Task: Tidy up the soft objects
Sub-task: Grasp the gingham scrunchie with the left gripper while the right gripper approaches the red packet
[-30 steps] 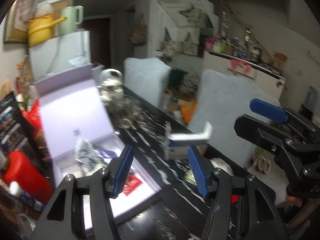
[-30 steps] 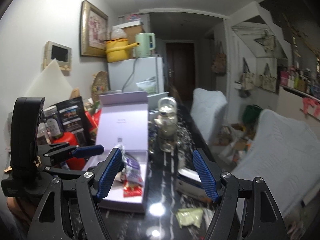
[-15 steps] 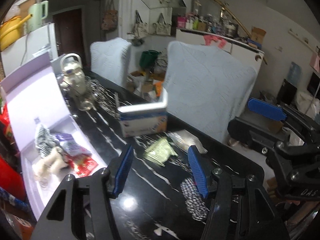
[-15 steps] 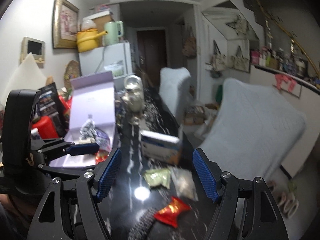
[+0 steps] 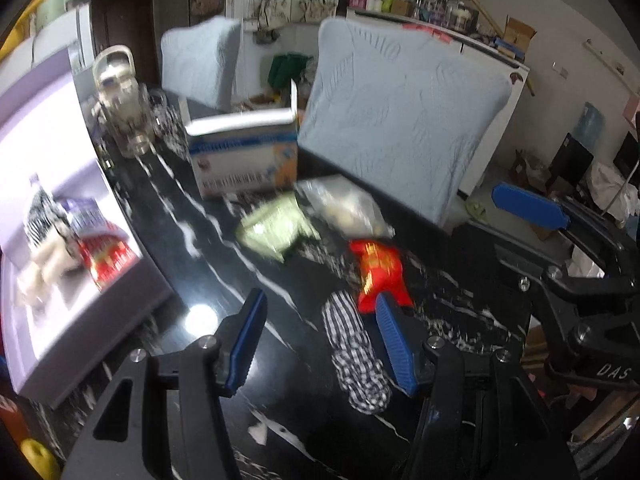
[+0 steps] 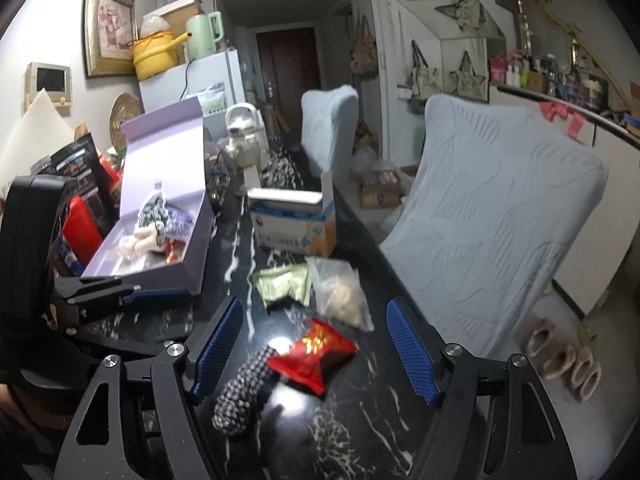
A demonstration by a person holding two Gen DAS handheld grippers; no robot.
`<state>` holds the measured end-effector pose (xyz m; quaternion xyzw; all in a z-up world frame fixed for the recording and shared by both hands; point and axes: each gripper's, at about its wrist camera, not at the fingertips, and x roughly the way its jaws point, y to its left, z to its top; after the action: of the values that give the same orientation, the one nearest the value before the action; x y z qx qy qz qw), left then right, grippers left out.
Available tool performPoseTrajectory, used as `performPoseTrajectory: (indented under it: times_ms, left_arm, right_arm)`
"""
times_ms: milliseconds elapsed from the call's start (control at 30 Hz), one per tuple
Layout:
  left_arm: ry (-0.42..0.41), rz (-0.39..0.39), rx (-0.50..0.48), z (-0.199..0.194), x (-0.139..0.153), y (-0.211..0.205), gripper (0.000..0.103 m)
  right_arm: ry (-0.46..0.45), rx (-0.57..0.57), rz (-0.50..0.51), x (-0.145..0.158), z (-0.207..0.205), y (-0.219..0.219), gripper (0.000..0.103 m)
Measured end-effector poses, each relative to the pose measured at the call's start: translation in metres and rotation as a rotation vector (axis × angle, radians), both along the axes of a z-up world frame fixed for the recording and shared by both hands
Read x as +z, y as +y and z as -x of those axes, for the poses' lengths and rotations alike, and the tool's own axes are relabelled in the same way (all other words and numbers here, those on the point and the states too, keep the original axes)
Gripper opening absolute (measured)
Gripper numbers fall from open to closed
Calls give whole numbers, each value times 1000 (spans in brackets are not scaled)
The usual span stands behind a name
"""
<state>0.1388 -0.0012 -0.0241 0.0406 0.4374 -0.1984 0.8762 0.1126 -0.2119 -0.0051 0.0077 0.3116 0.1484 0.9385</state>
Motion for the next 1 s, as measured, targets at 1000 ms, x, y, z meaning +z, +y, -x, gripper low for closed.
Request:
performPoseTrajectory:
  times_ms: [1000]
  left_arm:
    - [-23, -84, -20, 3, -42, -13, 26]
  right_arm:
    - [167, -44, 3, -51, -29, -16, 75]
